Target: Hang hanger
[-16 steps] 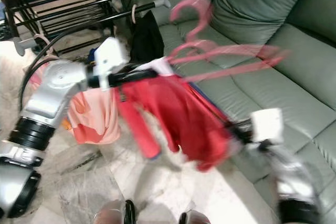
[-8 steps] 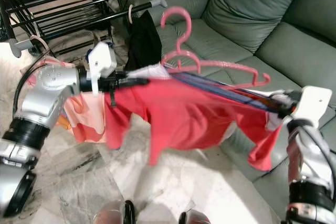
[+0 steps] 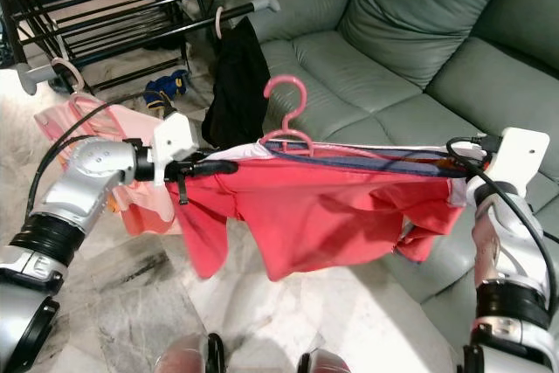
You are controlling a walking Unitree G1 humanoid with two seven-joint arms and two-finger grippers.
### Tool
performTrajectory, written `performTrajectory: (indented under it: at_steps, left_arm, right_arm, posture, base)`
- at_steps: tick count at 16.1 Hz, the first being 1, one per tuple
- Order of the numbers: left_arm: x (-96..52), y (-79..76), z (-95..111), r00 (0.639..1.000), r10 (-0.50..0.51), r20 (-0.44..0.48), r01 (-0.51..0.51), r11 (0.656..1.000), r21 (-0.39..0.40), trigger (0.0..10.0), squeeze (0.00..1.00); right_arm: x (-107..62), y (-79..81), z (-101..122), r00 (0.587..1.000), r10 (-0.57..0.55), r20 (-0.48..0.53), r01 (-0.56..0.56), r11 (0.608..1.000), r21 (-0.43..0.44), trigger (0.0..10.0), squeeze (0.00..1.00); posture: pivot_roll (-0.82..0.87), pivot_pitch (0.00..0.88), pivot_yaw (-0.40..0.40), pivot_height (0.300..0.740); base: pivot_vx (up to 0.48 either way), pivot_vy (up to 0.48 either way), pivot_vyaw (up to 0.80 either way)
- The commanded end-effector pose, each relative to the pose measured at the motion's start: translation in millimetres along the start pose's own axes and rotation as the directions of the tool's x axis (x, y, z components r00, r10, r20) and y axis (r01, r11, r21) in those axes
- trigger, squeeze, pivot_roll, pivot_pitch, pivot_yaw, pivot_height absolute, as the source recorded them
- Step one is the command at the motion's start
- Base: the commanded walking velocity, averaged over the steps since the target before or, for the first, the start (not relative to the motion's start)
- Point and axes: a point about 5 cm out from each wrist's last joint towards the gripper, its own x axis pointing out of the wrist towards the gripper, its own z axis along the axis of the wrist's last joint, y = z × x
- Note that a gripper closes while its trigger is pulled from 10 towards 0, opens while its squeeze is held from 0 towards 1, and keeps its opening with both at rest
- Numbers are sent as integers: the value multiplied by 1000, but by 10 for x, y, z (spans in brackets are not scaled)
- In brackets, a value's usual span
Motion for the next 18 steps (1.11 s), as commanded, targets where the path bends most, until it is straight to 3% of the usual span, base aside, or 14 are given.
performTrajectory:
  at_steps: [1, 2, 3, 4, 5, 6, 7, 9, 10, 11, 13, 16, 17, 18]
  left_arm:
    - [-144, 92, -113, 993, 89, -76, -89, 996, 12, 0, 0]
    - [-36, 150, -85, 972, 219, -85, -214, 974, 70, 510, 0]
    - [21, 155, -46, 965, 257, -60, -252, 965, 79, 980, 0]
    - [96, 136, -17, 956, 290, -39, -288, 956, 53, 2549, 0]
    - [173, 93, 6, 950, 312, -20, -311, 950, 39, 1725, 0]
    - [237, 49, 18, 946, 323, -7, -322, 946, 30, 1647, 0]
    - [344, -40, 19, 947, 322, 2, -322, 947, 11, 1412, 0]
    - [424, -115, -14, 938, 345, -13, -345, 938, 11, 980, 0]
    - [464, -156, -50, 927, 373, -32, -372, 928, 16, 0, 0]
    - [511, -229, -60, 931, 363, -34, -362, 931, 37, 0, 0]
    - [543, -237, -85, 915, 398, -68, -397, 917, 28, 0, 0]
    - [561, -100, -118, 790, 596, -144, -604, 797, -20, 1451, 0]
    - [505, 4, -120, 697, 698, -165, -712, 700, -53, 353, 0]
    - [456, 56, -115, 648, 744, -164, -758, 651, -41, 314, 0]
  right_arm:
    - [5, -233, 124, 996, -89, 24, 90, 996, -23, 0, 0]
    - [81, -71, 191, 999, -32, 37, 33, 999, -34, 0, 0]
    - [125, 47, 219, 999, 7, 44, -4, 998, -66, 0, 0]
    - [193, 236, 255, 996, 63, 55, -56, 990, -127, 0, 0]
    - [275, 449, 316, 992, 102, 67, -91, 984, -151, 0, 0]
    - [333, 619, 381, 989, 127, 81, -114, 982, -152, 0, 0]
    - [410, 932, 526, 976, 184, 116, -163, 972, -170, 0, 0]
    - [433, 1277, 673, 951, 270, 153, -233, 947, -223, 0, 0]
    - [422, 1501, 750, 927, 332, 176, -280, 923, -264, 0, 0]
    - [403, 1649, 767, 911, 369, 181, -310, 906, -288, 0, 0]
    - [387, 1724, 732, 906, 388, 170, -331, 898, -289, 0, 0]
    - [334, 1812, 626, 888, 436, 145, -360, 856, -371, 0, 0]
    - [323, 1771, 584, 890, 434, 139, -358, 855, -376, 0, 0]
    - [320, 1720, 537, 898, 421, 128, -351, 860, -370, 0, 0]
  posture:
    - [-40, 50, 20, 740]
    - [-41, 55, 22, 740]
    - [-47, 55, 27, 740]
    - [-49, 55, 29, 740]
    - [-49, 55, 29, 740]
    - [-44, 51, 27, 740]
    - [-44, 51, 27, 740]
    - [-27, 45, 14, 740]
    - [-22, 42, 6, 740]
    - [-19, 42, 4, 740]
    - [-19, 42, 4, 740]
    - [-21, 38, 8, 740]
    - [-31, 36, 12, 740]
    - [-32, 36, 13, 740]
  base:
    - [0, 0, 0]
    - [0, 0, 0]
    - [0, 0, 0]
    - [0, 0, 0]
    - [0, 0, 0]
    - [0, 0, 0]
    - [0, 0, 0]
    - [0, 0, 0]
    - [0, 0, 0]
    - [0, 0, 0]
    - [0, 0, 0]
    - [0, 0, 0]
    - [0, 0, 0]
    - [0, 0, 0]
